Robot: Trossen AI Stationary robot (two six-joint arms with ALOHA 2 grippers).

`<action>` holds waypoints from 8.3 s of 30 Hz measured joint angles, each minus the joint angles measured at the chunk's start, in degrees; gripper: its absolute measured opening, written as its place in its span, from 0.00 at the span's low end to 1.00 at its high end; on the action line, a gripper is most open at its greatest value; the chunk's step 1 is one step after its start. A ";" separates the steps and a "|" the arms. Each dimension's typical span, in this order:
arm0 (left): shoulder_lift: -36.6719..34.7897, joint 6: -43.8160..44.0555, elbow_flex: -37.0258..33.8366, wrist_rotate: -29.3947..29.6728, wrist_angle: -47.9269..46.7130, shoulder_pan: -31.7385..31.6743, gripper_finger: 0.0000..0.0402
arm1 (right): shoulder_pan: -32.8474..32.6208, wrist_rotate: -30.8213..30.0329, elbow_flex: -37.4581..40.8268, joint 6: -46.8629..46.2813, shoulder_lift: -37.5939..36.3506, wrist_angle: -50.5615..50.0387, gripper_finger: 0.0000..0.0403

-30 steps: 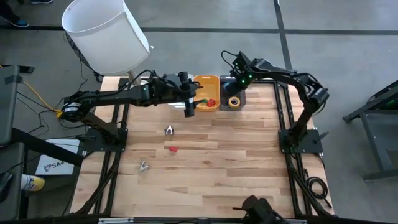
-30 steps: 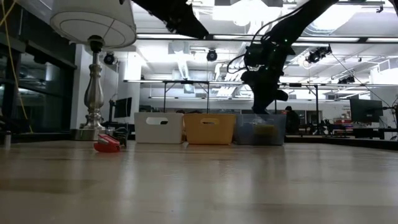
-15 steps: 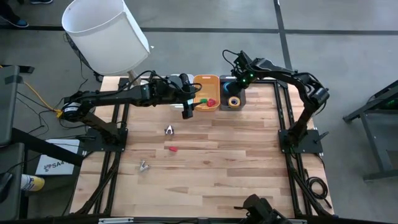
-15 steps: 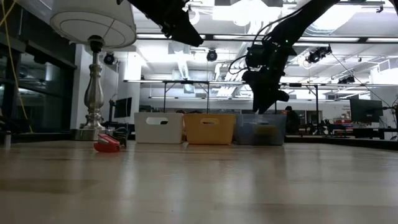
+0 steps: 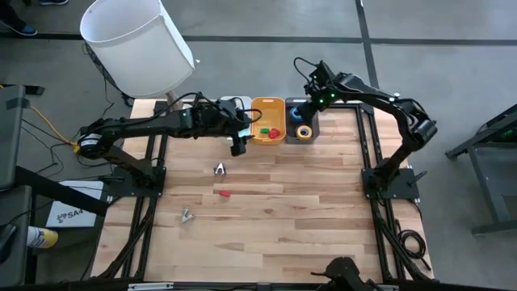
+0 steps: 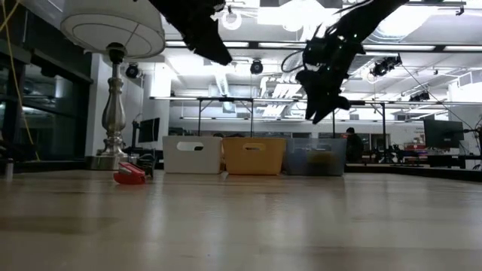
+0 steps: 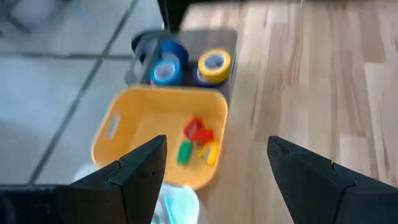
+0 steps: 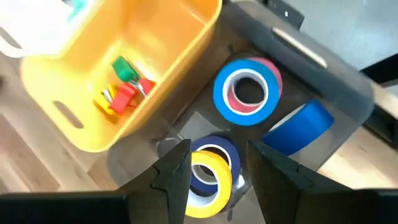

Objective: Pick and place Stapler, Stapler remover, tape
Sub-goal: Put the gray staple remover into the white bin

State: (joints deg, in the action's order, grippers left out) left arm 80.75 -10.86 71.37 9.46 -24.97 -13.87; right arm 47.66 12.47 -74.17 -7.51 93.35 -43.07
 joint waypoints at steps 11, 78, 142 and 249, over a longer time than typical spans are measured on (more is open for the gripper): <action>-1.55 10.23 -0.07 1.89 -21.10 0.00 0.68 | -0.02 0.04 0.00 0.02 -7.77 0.02 0.37; -16.96 40.02 -25.03 -16.62 -39.40 23.07 0.68 | -0.07 -0.09 0.02 2.43 -11.25 -5.56 0.41; 11.07 107.23 -24.76 4.18 -23.02 71.69 0.85 | -0.07 0.09 0.02 6.68 -11.27 -8.56 0.41; -9.88 25.35 -24.81 20.53 22.10 21.31 0.20 | -24.61 17.97 0.00 13.53 -11.11 21.80 0.41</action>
State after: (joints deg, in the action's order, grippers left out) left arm 70.87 14.49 46.57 29.99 -2.87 7.45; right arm 23.05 30.44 -74.17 6.03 82.24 -21.26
